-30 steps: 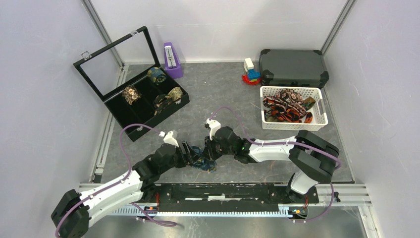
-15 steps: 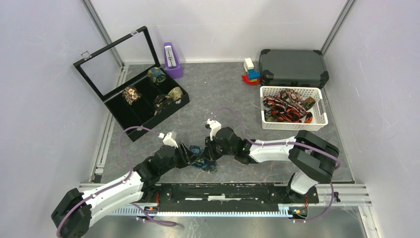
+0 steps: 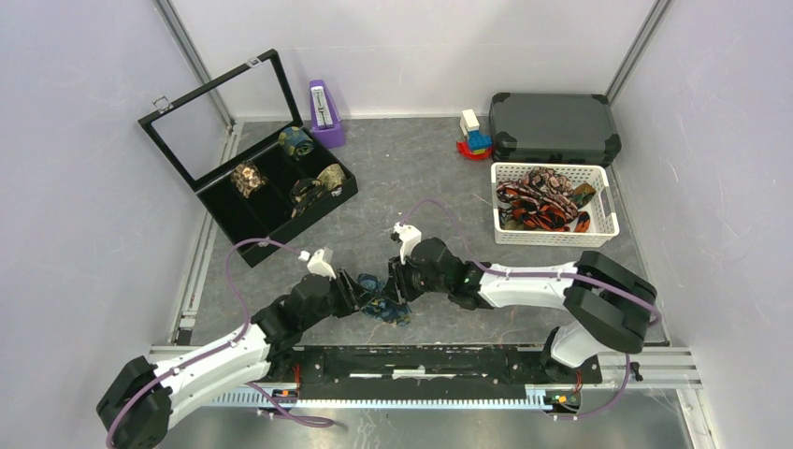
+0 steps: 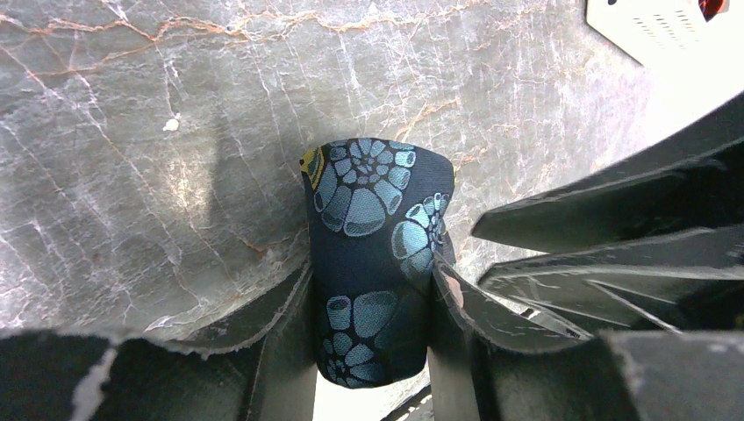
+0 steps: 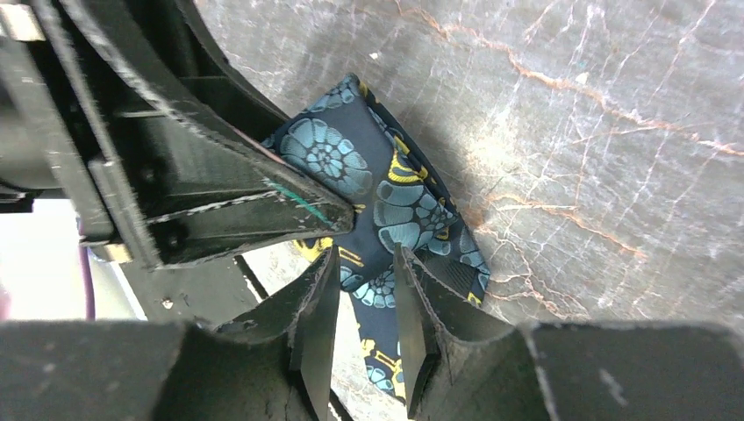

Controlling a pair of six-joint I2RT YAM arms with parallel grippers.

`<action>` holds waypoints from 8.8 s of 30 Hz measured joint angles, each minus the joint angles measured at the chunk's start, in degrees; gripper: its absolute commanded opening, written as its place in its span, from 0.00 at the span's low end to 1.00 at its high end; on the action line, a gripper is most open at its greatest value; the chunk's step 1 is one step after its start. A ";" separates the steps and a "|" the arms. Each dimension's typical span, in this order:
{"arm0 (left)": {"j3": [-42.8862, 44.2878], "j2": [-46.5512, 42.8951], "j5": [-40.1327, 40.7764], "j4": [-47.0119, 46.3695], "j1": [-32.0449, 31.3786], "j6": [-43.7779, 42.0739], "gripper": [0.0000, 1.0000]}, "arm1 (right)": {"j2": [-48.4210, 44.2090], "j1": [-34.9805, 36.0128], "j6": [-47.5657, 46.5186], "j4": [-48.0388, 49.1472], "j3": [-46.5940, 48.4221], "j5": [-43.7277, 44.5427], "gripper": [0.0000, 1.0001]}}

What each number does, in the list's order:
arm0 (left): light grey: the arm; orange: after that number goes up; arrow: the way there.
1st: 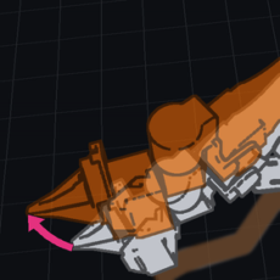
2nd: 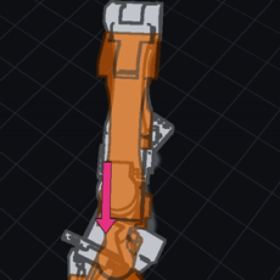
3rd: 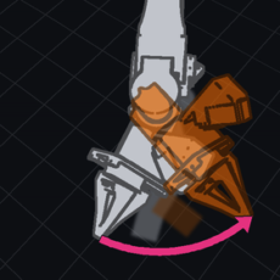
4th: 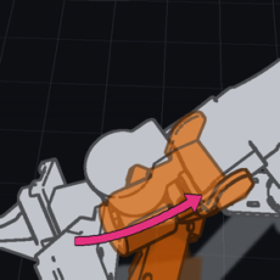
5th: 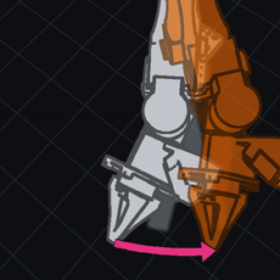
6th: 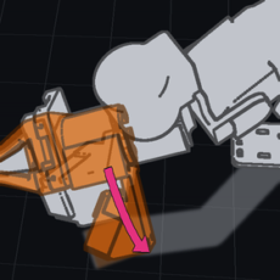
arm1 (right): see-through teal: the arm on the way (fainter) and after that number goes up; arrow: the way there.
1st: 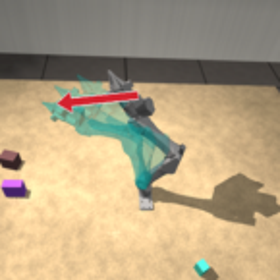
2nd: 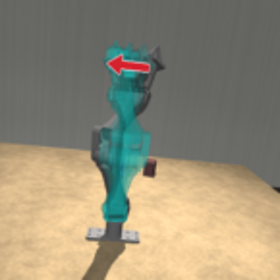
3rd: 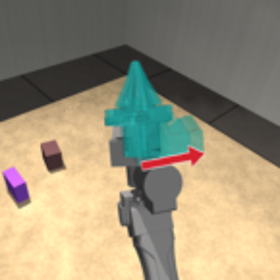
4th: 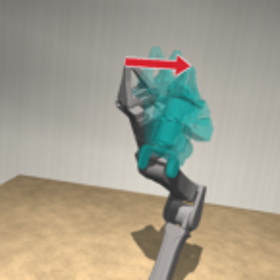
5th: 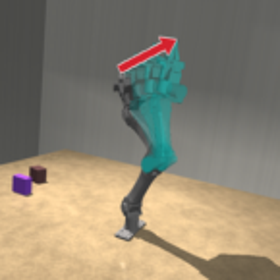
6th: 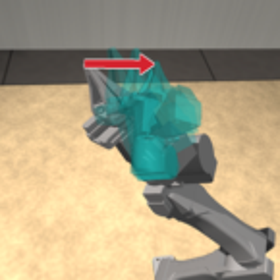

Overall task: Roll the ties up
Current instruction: Roll the tie at the center of the board.

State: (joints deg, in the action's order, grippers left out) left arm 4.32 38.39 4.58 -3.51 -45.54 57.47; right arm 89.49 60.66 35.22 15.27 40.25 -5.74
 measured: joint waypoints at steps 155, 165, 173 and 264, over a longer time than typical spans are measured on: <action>67.52 70.05 49.35 75.69 -37.88 6.71 1.00 | -10.62 -17.31 -8.07 -9.75 -5.66 1.70 0.29; 76.15 62.55 46.60 81.09 -41.55 5.51 0.86 | -0.33 -18.49 -10.23 -9.94 3.74 -3.37 0.28; 68.63 50.18 37.46 76.37 -42.47 3.45 0.58 | 10.75 -18.71 -15.08 -10.25 13.79 -16.72 0.27; 38.01 43.43 33.70 50.03 -44.70 20.90 0.75 | 19.93 -15.21 -22.64 -26.40 30.01 -20.68 0.46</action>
State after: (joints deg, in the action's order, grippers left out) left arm 42.33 81.82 38.28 46.52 -90.24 78.37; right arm 109.43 45.45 12.58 -11.14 70.26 -26.41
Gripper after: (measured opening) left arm 0.718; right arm 0.454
